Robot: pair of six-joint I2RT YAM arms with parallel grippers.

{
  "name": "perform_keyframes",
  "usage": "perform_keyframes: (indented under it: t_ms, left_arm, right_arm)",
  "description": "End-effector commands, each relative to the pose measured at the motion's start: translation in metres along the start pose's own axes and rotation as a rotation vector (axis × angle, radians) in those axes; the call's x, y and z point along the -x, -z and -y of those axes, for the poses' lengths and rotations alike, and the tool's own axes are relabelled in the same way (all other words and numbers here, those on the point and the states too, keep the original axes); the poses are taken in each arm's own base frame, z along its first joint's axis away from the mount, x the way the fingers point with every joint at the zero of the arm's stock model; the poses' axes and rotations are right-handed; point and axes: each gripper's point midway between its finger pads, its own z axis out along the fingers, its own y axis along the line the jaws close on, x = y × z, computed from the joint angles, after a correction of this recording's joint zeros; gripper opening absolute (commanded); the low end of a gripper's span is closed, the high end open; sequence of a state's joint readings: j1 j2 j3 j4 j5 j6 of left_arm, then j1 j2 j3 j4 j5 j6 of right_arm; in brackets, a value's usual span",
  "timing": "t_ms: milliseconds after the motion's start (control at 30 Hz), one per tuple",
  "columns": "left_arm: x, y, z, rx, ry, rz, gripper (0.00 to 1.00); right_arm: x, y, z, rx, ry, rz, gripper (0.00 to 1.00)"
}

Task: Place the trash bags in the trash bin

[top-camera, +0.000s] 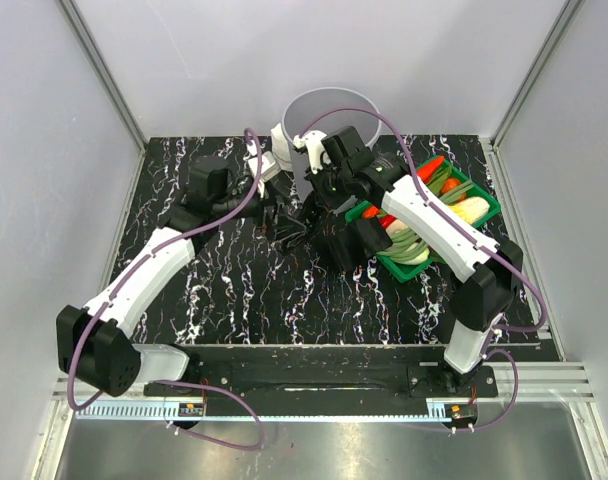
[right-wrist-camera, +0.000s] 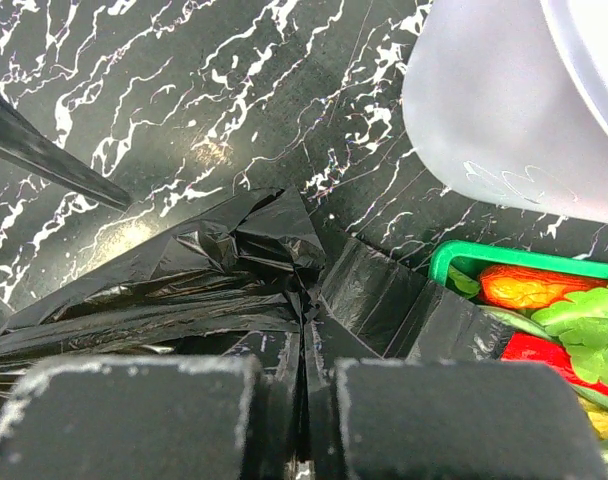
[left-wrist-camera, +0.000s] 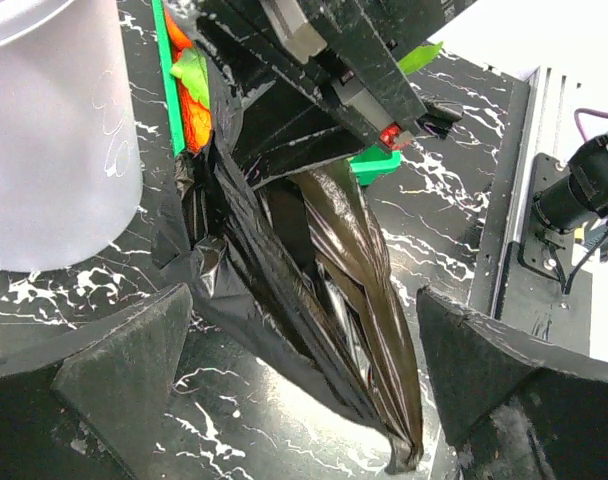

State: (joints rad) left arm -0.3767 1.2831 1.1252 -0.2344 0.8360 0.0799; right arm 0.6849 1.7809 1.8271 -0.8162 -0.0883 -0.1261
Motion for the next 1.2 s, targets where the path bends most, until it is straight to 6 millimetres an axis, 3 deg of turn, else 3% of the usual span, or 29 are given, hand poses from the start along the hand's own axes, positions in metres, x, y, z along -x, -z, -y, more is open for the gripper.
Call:
perform_keyframes:
  t_ms: [0, 167, 233, 333, 400, 433, 533, 667, 1033, 1167]
  left_arm:
    - [0.023, -0.015, -0.013, 0.075, -0.021, 0.072, 0.99]
    - [0.015, -0.033, -0.028, 0.110, -0.028, 0.040, 0.96]
    - [0.008, -0.039, -0.034, 0.119, -0.045, 0.022, 0.84]
    - [0.007, -0.046, -0.040, 0.117, -0.053, 0.026, 0.51]
    - [0.011, -0.049, -0.042, 0.114, -0.052, 0.035, 0.10]
    - [0.014, -0.050, -0.044, 0.118, -0.050, 0.042, 0.00]
    - [0.021, -0.050, -0.047, 0.136, -0.057, 0.053, 0.00]
    - [0.020, -0.044, -0.053, 0.198, -0.074, 0.068, 0.00]
    - [0.020, -0.034, -0.058, 0.283, -0.077, 0.102, 0.00]
    - [0.020, -0.035, -0.055, 0.266, -0.069, 0.106, 0.00]
  right_arm:
    - [0.025, 0.015, 0.001, -0.019, -0.022, 0.091, 0.02]
    - [0.027, 0.018, 0.000, -0.011, -0.021, 0.099, 0.02]
    - [0.027, 0.020, -0.001, -0.002, -0.016, 0.102, 0.02]
    - [0.023, 0.022, -0.006, 0.022, -0.013, 0.096, 0.04]
    - [0.019, 0.022, -0.010, 0.042, -0.009, 0.090, 0.10]
    - [0.019, 0.023, -0.010, 0.043, -0.009, 0.091, 0.17]
    - [0.019, 0.029, -0.008, 0.033, -0.004, 0.100, 0.46]
    - [0.020, 0.040, -0.010, 0.032, 0.002, 0.118, 0.57]
    - [0.007, 0.041, -0.016, 0.069, -0.005, 0.096, 0.60]
    - [0.006, 0.035, -0.013, 0.058, -0.014, 0.087, 0.48]
